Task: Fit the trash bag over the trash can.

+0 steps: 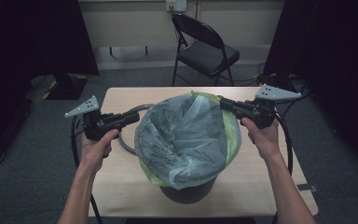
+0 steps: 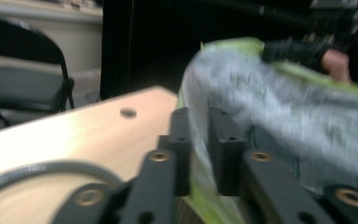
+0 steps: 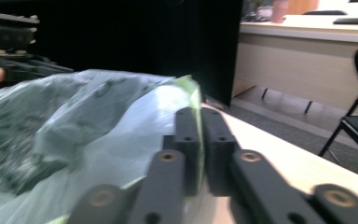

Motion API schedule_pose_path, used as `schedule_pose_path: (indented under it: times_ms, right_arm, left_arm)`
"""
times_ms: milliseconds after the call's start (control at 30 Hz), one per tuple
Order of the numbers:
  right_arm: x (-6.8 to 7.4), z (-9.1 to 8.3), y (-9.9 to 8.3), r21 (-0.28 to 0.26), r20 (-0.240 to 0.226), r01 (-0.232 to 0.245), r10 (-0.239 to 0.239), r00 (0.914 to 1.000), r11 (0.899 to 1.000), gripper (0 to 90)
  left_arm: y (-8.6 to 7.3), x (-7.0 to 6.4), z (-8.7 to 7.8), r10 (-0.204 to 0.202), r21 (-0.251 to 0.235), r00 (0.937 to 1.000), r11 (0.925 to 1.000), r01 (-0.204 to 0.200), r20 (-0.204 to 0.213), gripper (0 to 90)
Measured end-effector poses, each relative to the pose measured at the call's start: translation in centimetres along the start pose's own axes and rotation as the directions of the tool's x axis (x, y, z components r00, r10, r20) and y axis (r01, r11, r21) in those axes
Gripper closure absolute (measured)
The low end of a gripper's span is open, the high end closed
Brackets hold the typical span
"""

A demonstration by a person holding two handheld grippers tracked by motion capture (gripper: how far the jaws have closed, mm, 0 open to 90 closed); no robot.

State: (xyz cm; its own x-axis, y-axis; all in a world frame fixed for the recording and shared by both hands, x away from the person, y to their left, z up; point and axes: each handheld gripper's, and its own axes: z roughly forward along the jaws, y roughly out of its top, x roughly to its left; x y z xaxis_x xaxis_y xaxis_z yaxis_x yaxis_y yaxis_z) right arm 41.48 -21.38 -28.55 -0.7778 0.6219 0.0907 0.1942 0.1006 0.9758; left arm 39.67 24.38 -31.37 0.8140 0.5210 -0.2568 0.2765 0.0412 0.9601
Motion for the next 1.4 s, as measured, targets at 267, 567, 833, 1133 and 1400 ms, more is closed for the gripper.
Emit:
schedule_pose_path:
  times_ms: [267, 567, 833, 1133, 1400]
  right_arm:
    - [-1.7, -0.1, -2.2, 0.015, 0.027, -0.034, 0.034, 0.9991, 0.999, 90.0]
    - [-2.2, 0.6, -6.1, 0.042, 0.018, -0.053, 0.052, 0.9985, 0.998, 90.0]
    - [-2.2, 2.5, -9.1, 0.111, 0.038, -0.031, 0.027, 0.9989, 0.993, 90.0]
    - [-2.6, 3.8, -9.6, 0.123, 0.061, -0.039, 0.032, 0.9976, 0.992, 80.9]
    - [-3.2, 1.6, -7.5, 0.056, 0.135, -0.064, 0.056, 0.9893, 0.996, 48.7]
  left_arm:
    - [1.7, -1.2, 2.9, 0.028, -0.028, 0.9989, 0.9992, -0.027, 0.038, 52.1]
    - [1.8, -1.3, 5.2, 0.034, 0.008, 0.9984, 0.9994, -0.034, 0.044, 49.7]
    - [1.8, -0.7, 5.7, 0.020, 0.024, 0.9987, 0.9995, -0.021, 0.047, 52.1]
    - [1.8, -0.6, 5.4, 0.032, 0.033, 0.9975, 0.9989, -0.034, 0.064, 68.9]
    - [1.8, -0.1, 4.6, 0.040, 0.020, 0.9992, 0.9990, -0.040, 0.009, 90.0]
